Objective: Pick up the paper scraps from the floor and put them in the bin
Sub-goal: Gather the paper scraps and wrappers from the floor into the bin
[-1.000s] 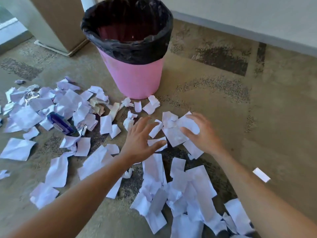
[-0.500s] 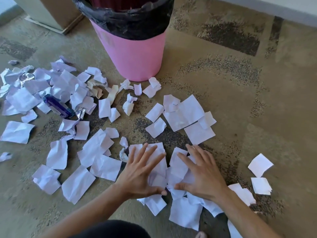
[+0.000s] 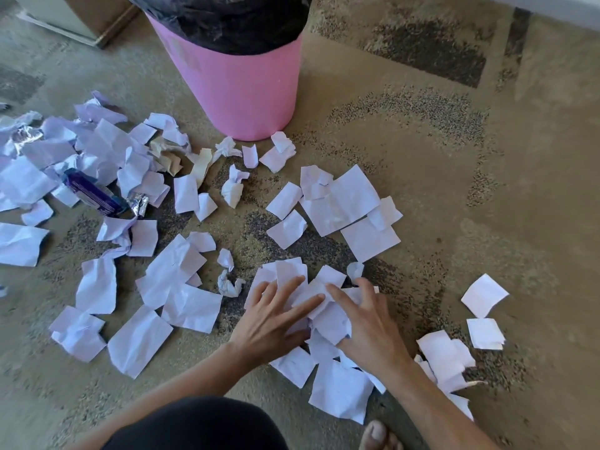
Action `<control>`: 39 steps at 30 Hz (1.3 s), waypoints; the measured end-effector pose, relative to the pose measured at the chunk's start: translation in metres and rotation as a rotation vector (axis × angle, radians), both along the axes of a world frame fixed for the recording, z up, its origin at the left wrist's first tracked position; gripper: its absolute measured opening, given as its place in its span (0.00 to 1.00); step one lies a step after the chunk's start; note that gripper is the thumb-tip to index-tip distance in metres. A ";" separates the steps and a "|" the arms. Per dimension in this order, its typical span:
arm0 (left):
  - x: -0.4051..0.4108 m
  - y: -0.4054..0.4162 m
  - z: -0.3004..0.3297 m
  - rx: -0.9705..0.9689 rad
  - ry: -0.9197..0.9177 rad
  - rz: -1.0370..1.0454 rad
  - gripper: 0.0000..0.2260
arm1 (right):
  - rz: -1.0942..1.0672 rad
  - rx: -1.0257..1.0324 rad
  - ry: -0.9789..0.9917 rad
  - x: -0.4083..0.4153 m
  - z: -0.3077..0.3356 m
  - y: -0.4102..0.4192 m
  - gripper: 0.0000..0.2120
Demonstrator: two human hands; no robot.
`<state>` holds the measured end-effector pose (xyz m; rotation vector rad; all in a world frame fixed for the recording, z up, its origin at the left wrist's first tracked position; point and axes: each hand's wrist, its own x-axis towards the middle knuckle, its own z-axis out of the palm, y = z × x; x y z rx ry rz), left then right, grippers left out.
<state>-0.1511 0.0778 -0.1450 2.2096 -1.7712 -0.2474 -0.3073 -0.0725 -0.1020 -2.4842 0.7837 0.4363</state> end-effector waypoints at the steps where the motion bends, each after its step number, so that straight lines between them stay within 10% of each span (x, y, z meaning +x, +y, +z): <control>1: 0.001 -0.003 0.000 -0.013 0.010 -0.005 0.26 | -0.011 0.039 -0.024 0.004 -0.001 0.001 0.36; 11: 0.014 -0.021 -0.001 -0.090 0.315 -0.012 0.09 | -0.292 0.277 -0.331 0.021 -0.015 -0.003 0.15; 19: 0.044 -0.045 0.050 -0.272 0.587 0.281 0.02 | -0.725 0.907 -0.469 0.057 0.030 -0.038 0.07; 29: 0.121 -0.077 0.178 -0.659 1.077 0.698 0.03 | -0.680 1.153 -0.821 0.152 0.146 -0.085 0.09; 39: 0.213 -0.135 0.298 -0.891 1.007 0.582 0.05 | -0.550 1.128 -0.973 0.282 0.251 -0.138 0.08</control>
